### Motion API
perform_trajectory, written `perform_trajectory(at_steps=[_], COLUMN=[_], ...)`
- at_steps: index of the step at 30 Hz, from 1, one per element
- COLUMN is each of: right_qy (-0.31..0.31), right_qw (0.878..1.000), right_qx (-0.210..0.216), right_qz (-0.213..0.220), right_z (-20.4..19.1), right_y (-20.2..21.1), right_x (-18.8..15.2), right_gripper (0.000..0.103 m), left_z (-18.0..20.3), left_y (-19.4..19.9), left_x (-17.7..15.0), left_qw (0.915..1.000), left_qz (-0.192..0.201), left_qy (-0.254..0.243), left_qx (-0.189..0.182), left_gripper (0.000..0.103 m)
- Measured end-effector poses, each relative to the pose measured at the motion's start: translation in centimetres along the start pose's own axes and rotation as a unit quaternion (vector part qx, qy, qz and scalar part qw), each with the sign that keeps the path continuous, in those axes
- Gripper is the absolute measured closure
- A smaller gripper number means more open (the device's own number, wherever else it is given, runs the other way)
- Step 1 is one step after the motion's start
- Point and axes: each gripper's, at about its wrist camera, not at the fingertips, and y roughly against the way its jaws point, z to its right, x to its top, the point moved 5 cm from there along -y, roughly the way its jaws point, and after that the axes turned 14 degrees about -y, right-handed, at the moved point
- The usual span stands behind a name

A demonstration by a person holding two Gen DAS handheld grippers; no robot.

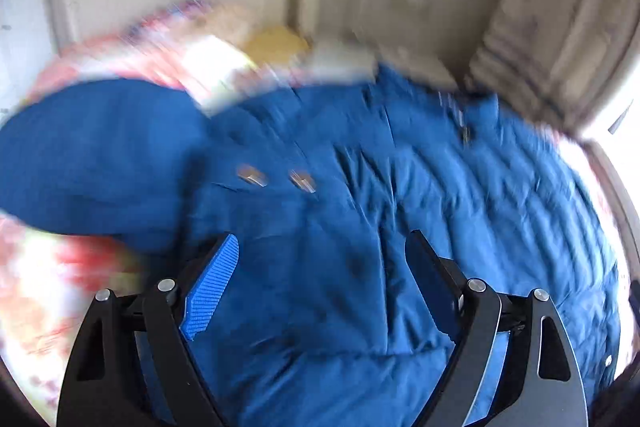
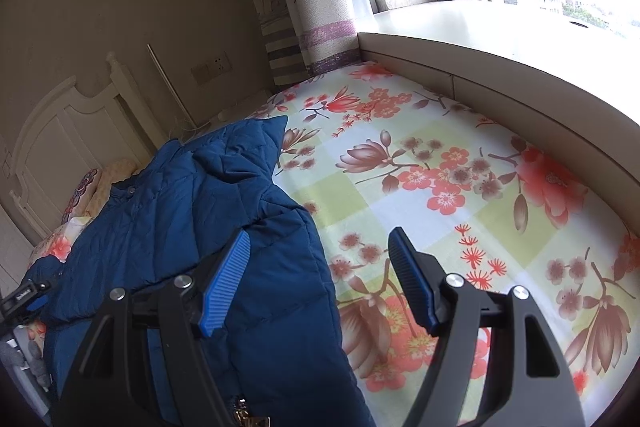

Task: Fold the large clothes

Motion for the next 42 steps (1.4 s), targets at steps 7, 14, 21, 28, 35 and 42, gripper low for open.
perform_trajectory(at_steps=[7, 14, 21, 28, 35, 42], right_qy=[0.125, 0.198, 0.144, 0.210, 0.197, 0.283], right_qw=[0.992, 0.975, 0.977, 0.969, 0.970, 0.951], right_qx=[0.016, 0.038, -0.017, 0.012, -0.004, -0.016], right_qz=[0.004, -0.090, -0.155, -0.127, -0.144, -0.128], right_z=[-7.3, -16.9, -15.1, -16.1, -14.0, -12.1], right_y=[1.0, -9.3, -17.7, -13.2, -11.5, -8.3], right_x=[0.9, 2.1, 2.9, 1.1, 0.8, -3.9], right_gripper=[0.029, 0.027, 0.028, 0.017, 0.015, 0.006], left_z=[1.8, 1.8, 1.9, 1.8, 1.7, 1.9], left_y=[-0.8, -1.0, -1.1, -1.2, -1.3, -1.5], left_x=[0.2, 0.4, 0.5, 0.5, 0.4, 0.3], left_qw=[0.9980, 0.9984, 0.9982, 0.9982, 0.9982, 0.9986], left_qz=[0.016, 0.042, 0.048, 0.048, 0.047, 0.037], left_qy=[-0.057, -0.036, -0.028, -0.025, -0.023, -0.030], left_qx=[0.021, -0.001, -0.023, -0.027, -0.030, -0.025], left_gripper=[0.007, 0.006, 0.006, 0.006, 0.006, 0.005])
